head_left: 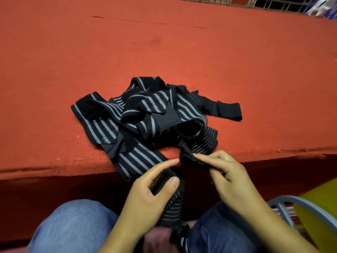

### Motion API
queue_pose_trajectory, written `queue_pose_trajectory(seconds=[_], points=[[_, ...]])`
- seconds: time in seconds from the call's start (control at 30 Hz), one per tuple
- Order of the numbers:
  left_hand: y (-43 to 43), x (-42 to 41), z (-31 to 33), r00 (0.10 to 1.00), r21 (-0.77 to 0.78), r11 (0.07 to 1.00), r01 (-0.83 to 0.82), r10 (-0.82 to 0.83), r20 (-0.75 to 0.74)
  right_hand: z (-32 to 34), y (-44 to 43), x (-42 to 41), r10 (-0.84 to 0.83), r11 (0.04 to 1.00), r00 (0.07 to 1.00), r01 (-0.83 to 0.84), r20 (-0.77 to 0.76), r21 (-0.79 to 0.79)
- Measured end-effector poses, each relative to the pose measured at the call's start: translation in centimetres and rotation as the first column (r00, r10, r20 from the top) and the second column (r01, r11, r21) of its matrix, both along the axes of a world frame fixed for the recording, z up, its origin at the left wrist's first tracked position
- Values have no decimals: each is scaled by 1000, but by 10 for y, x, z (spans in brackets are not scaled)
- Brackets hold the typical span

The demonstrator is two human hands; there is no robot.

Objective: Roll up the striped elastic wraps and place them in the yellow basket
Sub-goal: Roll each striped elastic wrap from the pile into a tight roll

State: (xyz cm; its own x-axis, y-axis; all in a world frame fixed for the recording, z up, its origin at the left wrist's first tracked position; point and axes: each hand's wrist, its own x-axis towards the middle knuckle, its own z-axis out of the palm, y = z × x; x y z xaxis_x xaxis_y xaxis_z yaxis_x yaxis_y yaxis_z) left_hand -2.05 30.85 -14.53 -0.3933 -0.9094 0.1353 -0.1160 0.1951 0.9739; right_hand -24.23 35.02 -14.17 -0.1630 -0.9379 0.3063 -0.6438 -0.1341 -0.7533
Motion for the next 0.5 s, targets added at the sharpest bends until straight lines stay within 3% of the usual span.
queue_pose_trajectory(seconds=[0.17,0.27,0.43,0.5], points=[[-15,-7,18,966,-175,979,104,-58,250,6,4,5,-15,997,1000,15,0,-69],[-27,-12,30,899,-234,957,171,-54,435,8,6,6,-27,995,990,40,140,-87],[-50,-21,61,722,-419,876,241,127,680,14,2,5,-98,975,987,121,128,-186],[-55,-23,65,676,-449,857,251,177,716,13,0,6,-107,973,960,155,260,-173]])
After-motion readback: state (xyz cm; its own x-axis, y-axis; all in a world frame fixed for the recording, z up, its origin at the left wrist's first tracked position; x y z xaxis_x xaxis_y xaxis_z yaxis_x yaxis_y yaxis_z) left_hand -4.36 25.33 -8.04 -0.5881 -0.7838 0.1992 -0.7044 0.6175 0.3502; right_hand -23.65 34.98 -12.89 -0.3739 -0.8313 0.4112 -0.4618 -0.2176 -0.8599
